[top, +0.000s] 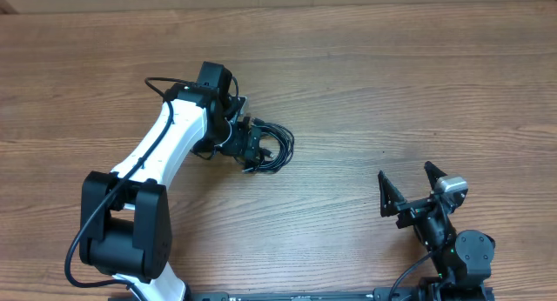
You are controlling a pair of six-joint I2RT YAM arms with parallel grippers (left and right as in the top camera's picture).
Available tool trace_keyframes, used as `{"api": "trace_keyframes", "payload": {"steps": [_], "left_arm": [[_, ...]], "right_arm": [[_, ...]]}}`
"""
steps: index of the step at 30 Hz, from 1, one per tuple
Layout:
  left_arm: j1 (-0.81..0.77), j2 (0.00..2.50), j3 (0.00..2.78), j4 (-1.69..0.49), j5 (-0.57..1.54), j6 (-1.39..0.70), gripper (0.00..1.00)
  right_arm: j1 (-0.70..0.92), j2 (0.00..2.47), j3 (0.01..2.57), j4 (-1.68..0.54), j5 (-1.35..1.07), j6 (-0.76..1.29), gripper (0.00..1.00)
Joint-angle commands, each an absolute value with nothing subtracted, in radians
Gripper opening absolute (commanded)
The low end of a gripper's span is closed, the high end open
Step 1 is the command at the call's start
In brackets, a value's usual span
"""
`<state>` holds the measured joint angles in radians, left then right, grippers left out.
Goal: Untangle cables
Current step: 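Lower the left gripper and grasp the black cable bundle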
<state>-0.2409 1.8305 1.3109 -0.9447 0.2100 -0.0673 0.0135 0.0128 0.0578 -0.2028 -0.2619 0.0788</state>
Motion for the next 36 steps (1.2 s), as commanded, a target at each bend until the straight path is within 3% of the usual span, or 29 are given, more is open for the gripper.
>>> {"api": "trace_keyframes", "payload": {"steps": [1, 36], "left_arm": [[-0.249, 1.845, 1.328, -0.932, 0.202, -0.091, 1.0], [-0.251, 1.846, 1.166, -0.675, 0.113, -0.112, 1.0]], "right_arm": [[0.011, 0.007, 0.064, -0.2, -0.266, 0.088, 1.0], [0.011, 0.007, 0.064, -0.2, -0.266, 0.088, 1.0]]}}
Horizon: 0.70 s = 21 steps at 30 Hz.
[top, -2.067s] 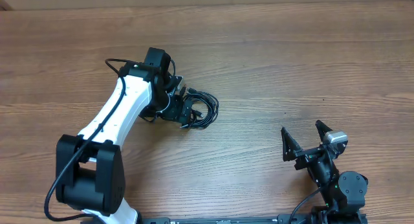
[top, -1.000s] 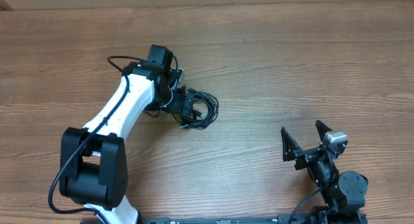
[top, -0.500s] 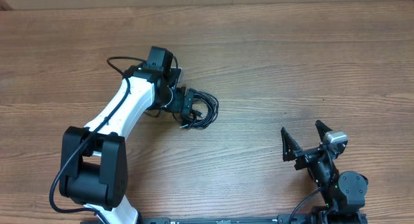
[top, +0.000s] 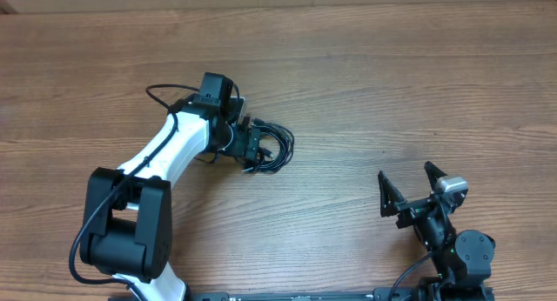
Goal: Untangle cables
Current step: 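Lower the left gripper and grasp the black cable bundle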
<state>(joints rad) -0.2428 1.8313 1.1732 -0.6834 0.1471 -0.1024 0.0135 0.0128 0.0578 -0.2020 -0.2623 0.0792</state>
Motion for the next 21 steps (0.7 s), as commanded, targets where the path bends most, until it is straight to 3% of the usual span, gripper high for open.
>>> {"api": "trace_keyframes", "payload": {"steps": [1, 21], "left_arm": [[-0.251, 1.846, 1.165, -0.67, 0.105, -0.112, 1.0], [-0.326, 1.917, 1.165, -0.618, 0.11, -0.101, 1.0]], "right_arm": [[0.011, 0.007, 0.064, -0.2, -0.266, 0.088, 1.0], [0.011, 0.007, 0.064, -0.2, -0.266, 0.088, 1.0]]}}
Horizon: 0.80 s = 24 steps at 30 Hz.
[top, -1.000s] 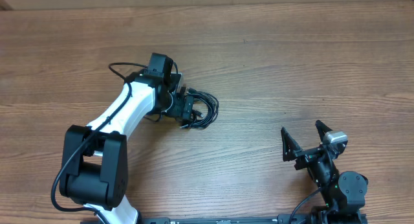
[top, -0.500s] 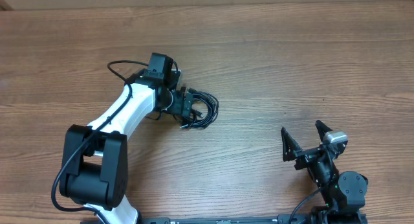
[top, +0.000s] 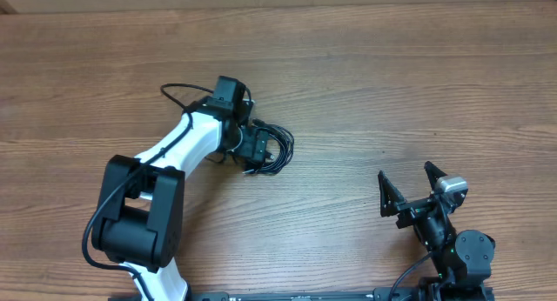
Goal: Untangle cables
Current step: 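Lower the left gripper and grasp the black cable bundle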
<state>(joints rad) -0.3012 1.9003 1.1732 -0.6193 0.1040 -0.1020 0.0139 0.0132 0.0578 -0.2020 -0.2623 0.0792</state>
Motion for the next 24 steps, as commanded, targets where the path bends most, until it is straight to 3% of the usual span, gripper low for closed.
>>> {"api": "trace_keyframes", "payload": {"steps": [1, 12, 15, 18, 24], "left_arm": [[-0.33, 1.917, 1.165, -0.618, 0.097, -0.101, 1.0], [-0.332, 1.917, 1.165, -0.63, 0.056, -0.109, 0.88], [-0.332, 1.917, 1.165, -0.636, 0.059, -0.114, 0.9], [-0.331, 1.917, 1.165, -0.635, 0.061, -0.147, 1.0], [-0.331, 1.917, 1.165, -0.595, 0.078, -0.15, 1.0]], "right_arm": [[0.011, 0.007, 0.064, -0.2, -0.266, 0.088, 1.0], [0.011, 0.007, 0.064, -0.2, -0.266, 0.088, 1.0], [0.011, 0.007, 0.064, -0.2, -0.266, 0.088, 1.0], [0.011, 0.007, 0.064, -0.2, -0.266, 0.088, 1.0], [0.011, 0.007, 0.064, -0.2, -0.266, 0.088, 1.0]]}}
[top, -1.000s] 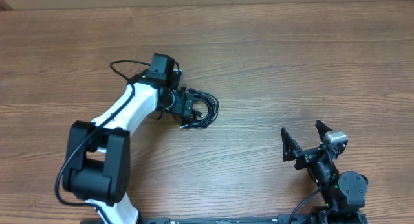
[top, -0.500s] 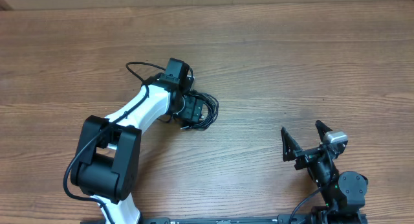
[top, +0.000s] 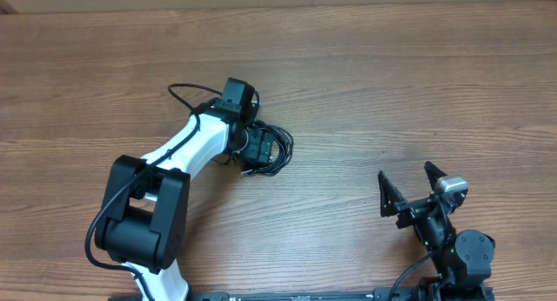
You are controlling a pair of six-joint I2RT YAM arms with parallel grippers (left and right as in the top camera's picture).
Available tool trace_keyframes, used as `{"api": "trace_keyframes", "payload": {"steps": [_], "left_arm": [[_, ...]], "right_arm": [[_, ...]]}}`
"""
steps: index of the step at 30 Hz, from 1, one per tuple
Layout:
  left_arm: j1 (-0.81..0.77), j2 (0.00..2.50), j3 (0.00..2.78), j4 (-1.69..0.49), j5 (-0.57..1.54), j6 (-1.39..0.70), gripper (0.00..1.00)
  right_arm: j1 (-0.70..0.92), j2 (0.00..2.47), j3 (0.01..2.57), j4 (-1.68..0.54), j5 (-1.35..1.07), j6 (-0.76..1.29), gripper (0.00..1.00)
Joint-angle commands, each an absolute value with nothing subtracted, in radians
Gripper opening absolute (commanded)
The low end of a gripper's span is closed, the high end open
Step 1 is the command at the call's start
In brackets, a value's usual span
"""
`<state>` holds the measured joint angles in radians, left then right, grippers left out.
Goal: Untangle cables
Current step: 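Lower the left gripper and grasp the black cable bundle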
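A small tangle of black cables (top: pixel 280 149) lies on the wooden table (top: pixel 392 83), left of centre. My left gripper (top: pixel 259 150) is down on the tangle's left side, its dark fingers merging with the cables, so the jaws cannot be made out. The white left arm (top: pixel 196 140) reaches in from the lower left. Far off at the lower right, my right gripper (top: pixel 408 186) points up-table, open and holding nothing.
The left arm's own thin black wire (top: pixel 183 96) loops just behind its wrist. The dark shoulder block (top: pixel 139 214) of the left arm stands at the lower left, and the right arm's base (top: pixel 461 249) at the lower right edge.
The left wrist and forearm have shifted slightly to the right, closer over the tangle. The cables lie in the same spot and the right arm has not moved.
The left gripper was at the tangle's left edge at every moment. The arm's elbow and wrist stood further right each time, from about a third of the way across the table towards its middle. The tangle kept its place and shape, and the right gripper stayed open.
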<state>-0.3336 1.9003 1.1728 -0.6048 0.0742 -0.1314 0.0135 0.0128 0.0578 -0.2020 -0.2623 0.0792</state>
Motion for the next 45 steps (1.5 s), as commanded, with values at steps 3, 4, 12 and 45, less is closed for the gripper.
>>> {"api": "trace_keyframes", "payload": {"steps": [3, 4, 12, 45], "left_arm": [[-0.328, 1.917, 1.165, -0.578, 0.07, -0.144, 1.0], [-0.326, 1.917, 1.165, -0.574, 0.072, -0.142, 1.0], [-0.3, 1.917, 1.177, -0.59, 0.081, -0.127, 1.0], [-0.274, 1.917, 1.19, -0.601, 0.051, -0.086, 0.33]], "right_arm": [[0.011, 0.007, 0.064, -0.2, -0.266, 0.088, 1.0], [0.011, 0.007, 0.064, -0.2, -0.266, 0.088, 1.0], [0.011, 0.007, 0.064, -0.2, -0.266, 0.088, 1.0], [0.011, 0.007, 0.064, -0.2, -0.266, 0.088, 1.0]]}}
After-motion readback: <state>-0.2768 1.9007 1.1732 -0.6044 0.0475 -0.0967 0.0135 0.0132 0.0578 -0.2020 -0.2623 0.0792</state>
